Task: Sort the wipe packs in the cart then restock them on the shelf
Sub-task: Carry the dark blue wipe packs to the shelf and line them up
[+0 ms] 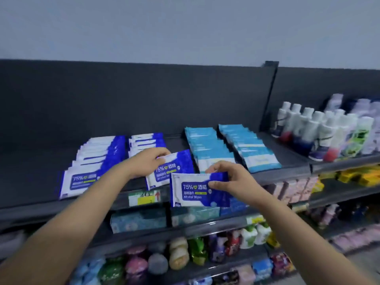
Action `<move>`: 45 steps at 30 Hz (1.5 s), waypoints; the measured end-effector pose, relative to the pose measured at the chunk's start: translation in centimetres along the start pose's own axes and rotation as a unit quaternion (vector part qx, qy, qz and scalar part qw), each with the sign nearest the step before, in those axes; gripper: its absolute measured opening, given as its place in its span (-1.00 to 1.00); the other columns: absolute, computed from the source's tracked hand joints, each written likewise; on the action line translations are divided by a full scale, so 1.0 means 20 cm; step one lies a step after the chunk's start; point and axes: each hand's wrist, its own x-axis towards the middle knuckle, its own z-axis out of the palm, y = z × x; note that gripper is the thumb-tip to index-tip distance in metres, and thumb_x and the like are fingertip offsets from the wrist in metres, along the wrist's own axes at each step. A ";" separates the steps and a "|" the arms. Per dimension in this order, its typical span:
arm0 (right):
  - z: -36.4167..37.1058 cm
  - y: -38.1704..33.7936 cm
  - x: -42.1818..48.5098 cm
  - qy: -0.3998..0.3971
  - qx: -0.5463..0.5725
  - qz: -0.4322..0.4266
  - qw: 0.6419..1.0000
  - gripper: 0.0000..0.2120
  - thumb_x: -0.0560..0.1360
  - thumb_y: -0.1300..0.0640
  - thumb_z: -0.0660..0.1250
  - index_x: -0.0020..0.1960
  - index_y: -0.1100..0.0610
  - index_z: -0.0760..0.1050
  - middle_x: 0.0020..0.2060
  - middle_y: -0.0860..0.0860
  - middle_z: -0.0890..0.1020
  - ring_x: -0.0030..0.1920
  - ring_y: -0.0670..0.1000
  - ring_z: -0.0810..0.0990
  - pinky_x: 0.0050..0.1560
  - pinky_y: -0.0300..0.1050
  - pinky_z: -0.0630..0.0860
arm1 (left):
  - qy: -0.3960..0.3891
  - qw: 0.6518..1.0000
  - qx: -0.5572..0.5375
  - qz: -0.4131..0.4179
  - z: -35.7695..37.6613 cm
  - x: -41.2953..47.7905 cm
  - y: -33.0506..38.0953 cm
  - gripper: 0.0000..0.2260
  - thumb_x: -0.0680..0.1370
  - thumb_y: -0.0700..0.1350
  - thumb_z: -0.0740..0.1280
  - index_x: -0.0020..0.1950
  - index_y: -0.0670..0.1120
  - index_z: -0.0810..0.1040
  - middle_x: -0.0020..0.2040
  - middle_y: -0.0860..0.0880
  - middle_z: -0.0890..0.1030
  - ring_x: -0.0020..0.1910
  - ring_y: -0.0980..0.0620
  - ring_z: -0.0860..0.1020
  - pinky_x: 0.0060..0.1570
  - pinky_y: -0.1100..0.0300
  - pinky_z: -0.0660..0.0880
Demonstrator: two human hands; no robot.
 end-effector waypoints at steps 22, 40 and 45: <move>0.47 0.09 1.00 -0.097 -0.058 -0.049 0.992 -0.66 0.31 0.38 0.48 -0.15 -0.04 0.55 -0.08 0.05 0.65 0.00 0.02 0.61 0.11 -0.01 0.55 | -0.088 0.960 -0.181 -0.197 -0.28 0.35 -0.60 -0.63 0.52 -0.30 0.13 0.13 -0.01 0.62 0.19 -0.05 0.61 0.22 0.03 0.53 0.27 0.20 0.39; 0.65 0.12 0.88 0.026 -0.370 -0.152 0.916 -0.53 0.51 0.07 0.29 0.40 0.11 0.37 0.35 0.08 0.42 0.33 0.13 0.39 0.31 0.01 0.34 | -0.076 0.962 0.256 -0.050 -0.13 0.19 -0.47 -0.32 0.53 -0.01 0.27 0.55 -0.05 0.01 0.53 -0.02 0.11 0.49 -0.02 0.09 0.45 0.08 0.03; 0.52 0.13 0.62 0.111 -0.419 -0.156 0.887 -0.60 0.37 0.10 0.32 0.19 0.16 0.53 0.10 0.11 0.61 0.05 0.17 0.61 -0.03 0.03 0.59 | -0.033 0.943 0.330 -0.001 -0.06 0.15 -0.31 -0.34 0.54 0.04 0.20 0.56 -0.09 -0.01 0.56 -0.07 0.03 0.52 -0.01 0.03 0.45 0.09 -0.02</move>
